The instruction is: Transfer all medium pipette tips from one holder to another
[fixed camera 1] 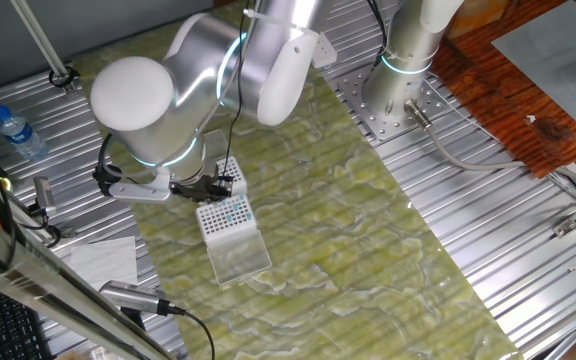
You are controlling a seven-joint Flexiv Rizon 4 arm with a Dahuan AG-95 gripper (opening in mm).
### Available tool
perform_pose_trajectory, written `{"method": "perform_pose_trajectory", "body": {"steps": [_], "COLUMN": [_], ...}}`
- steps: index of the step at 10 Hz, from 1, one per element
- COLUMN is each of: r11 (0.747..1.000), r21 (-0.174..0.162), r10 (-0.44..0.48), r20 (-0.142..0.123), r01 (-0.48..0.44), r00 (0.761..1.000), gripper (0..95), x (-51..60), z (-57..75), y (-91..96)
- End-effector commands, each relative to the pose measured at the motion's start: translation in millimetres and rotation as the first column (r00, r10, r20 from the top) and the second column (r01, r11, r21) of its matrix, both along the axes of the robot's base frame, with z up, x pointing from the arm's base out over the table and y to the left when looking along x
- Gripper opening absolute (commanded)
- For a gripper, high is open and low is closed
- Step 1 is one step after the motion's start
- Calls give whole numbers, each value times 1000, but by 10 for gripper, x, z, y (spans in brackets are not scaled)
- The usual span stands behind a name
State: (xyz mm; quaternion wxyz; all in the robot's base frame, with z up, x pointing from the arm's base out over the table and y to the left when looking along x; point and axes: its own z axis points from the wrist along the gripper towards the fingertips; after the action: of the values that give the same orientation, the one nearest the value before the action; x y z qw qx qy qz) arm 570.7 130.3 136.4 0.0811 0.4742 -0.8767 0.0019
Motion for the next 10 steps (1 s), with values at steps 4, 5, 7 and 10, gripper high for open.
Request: {"method": "perform_pose_trajectory", "body": {"steps": [4, 5, 7, 10], "r11": [1000, 1000, 1000, 1000], "r21": [1, 0, -1, -2], "r10": [-10, -10, -12, -9], "r20": [22, 25, 30, 40], "r01": [10, 10, 12, 9], "r00": [1000, 1000, 999, 999], "gripper": [0, 0, 0, 0], "x": [-11, -8, -2, 4], "z": [-88, -97, -117, -141], "y": [51, 61, 81, 96]}}
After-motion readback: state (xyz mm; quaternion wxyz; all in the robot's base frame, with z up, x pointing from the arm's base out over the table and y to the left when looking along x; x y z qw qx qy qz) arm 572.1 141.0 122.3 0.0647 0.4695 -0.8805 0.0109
